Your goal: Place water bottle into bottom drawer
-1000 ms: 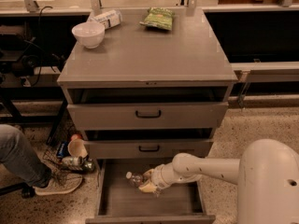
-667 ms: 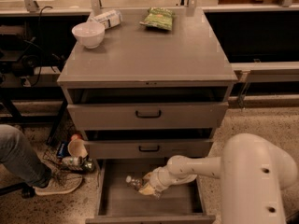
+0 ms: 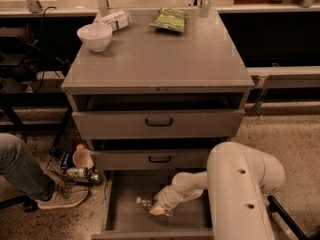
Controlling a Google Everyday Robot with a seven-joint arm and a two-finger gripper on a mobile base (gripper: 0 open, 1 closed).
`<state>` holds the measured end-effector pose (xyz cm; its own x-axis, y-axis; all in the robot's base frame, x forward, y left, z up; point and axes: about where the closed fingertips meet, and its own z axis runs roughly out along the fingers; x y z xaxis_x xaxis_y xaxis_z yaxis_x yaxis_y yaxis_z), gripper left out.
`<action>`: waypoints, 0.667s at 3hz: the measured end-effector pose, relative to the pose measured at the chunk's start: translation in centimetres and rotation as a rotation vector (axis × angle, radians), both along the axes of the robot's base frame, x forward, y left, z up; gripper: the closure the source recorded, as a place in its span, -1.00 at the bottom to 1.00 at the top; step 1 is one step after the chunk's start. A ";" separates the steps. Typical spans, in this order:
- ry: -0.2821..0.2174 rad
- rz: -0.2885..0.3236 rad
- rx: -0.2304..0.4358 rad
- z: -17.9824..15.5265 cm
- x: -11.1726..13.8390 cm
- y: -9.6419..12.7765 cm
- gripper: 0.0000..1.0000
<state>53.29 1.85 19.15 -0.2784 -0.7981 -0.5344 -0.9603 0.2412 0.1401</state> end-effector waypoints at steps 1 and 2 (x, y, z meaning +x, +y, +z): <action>0.027 -0.030 -0.016 -2.6 0.1 -0.1 0.57; 0.037 -0.043 -0.016 -3.4 0.3 -0.1 0.11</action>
Offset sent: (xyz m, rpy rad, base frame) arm 0.0087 -0.0033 -0.0418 -0.0170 0.0429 -0.0647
